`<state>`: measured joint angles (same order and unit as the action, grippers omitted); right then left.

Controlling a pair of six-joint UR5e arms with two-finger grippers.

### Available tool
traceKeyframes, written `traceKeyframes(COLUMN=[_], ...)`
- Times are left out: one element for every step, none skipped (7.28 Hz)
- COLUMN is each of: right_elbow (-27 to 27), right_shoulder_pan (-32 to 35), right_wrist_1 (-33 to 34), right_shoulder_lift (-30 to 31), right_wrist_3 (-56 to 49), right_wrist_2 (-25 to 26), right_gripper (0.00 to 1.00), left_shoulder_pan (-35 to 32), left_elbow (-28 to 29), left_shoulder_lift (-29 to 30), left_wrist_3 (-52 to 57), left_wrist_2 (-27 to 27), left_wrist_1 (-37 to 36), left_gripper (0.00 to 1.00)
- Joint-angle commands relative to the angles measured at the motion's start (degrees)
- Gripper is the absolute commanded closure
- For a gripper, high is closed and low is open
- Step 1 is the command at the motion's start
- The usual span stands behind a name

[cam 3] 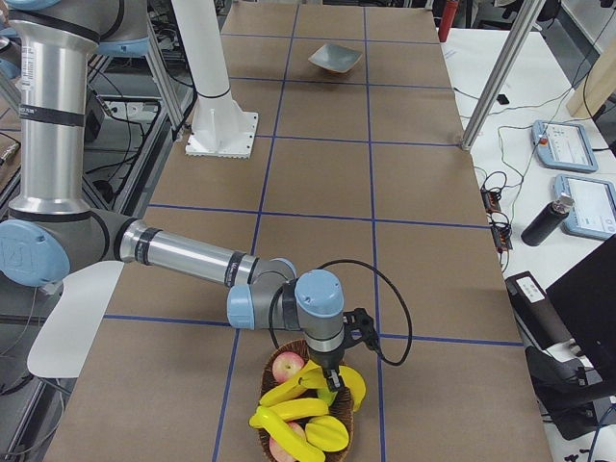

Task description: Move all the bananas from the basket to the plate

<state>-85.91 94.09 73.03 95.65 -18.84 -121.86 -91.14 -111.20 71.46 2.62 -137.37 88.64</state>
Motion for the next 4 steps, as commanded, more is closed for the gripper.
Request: traceKeyframes(right_elbow=[-1.3,-1.7,-2.0,-4.2], right_shoulder_pan=[0.5,0.4,-0.4,-2.8], right_wrist_1=[1.6,1.8,1.2,1.1], right_shoulder_lift=[-5.8,-8.1,-9.9,-11.0], right_wrist_3=[7.6,10.4,16.4,21.9], right_wrist_2=[0.0,-1.6,-5.1,-6.1], right_gripper=[1.00,1.00,1.00,1.00], left_shoulder_pan=[0.0,0.0,0.0,0.0], left_elbow=[-0.1,-0.2,-0.2,0.6], left_shoulder_lift=[3.8,6.4,9.7,12.1], left_wrist_3=[-0.4,-0.4,-0.4,-0.4], left_wrist_2=[0.1,-0.1,-0.1,0.2], left_wrist_1=[0.0,0.2,3.2,10.0], left_gripper=[0.00,0.00,0.00,0.00])
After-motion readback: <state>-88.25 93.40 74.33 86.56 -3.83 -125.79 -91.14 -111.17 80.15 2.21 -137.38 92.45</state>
